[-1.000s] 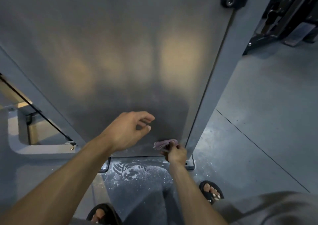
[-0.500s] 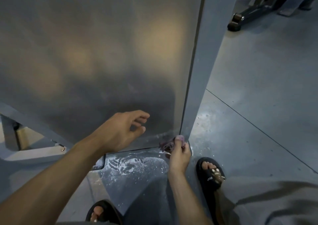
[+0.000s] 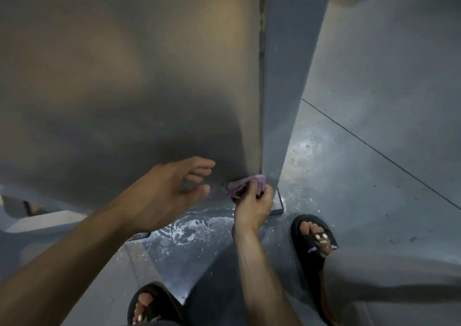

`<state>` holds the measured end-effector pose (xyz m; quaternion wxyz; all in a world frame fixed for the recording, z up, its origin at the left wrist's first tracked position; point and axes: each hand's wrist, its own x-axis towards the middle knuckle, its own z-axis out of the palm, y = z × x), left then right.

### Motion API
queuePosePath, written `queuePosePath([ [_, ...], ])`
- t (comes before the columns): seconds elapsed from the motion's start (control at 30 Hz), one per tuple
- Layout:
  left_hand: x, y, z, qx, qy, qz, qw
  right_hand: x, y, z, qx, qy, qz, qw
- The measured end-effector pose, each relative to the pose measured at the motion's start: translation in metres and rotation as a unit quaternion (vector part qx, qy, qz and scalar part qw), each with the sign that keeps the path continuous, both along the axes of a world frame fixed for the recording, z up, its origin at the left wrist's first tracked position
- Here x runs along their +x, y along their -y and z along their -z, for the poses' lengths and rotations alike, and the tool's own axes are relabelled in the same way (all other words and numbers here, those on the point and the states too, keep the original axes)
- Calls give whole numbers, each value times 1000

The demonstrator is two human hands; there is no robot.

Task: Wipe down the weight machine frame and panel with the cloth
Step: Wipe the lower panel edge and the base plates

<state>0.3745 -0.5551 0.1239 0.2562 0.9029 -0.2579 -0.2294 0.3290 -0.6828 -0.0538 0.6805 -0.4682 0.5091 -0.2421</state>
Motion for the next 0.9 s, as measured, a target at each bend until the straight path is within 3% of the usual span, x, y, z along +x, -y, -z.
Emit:
queuePosePath([
  [0.23, 3, -1, 8, 4, -6, -12, 1000, 8, 4, 34, 169, -32, 44, 984],
  [0.33, 3, -2, 8, 7, -12, -9, 1000, 5, 1, 36, 151, -17, 28, 988],
  [0.5, 3, 0, 8, -3, -15, -21, 1000, 5, -3, 22, 9, 37, 12, 999],
  [0.7, 5, -1, 9, -2, -13, -16, 1000, 12, 9, 62, 138, -20, 23, 990],
  [0.9, 6, -2, 8, 0, -17, -10, 1000, 16, 27, 89, 203, -37, 11, 978],
])
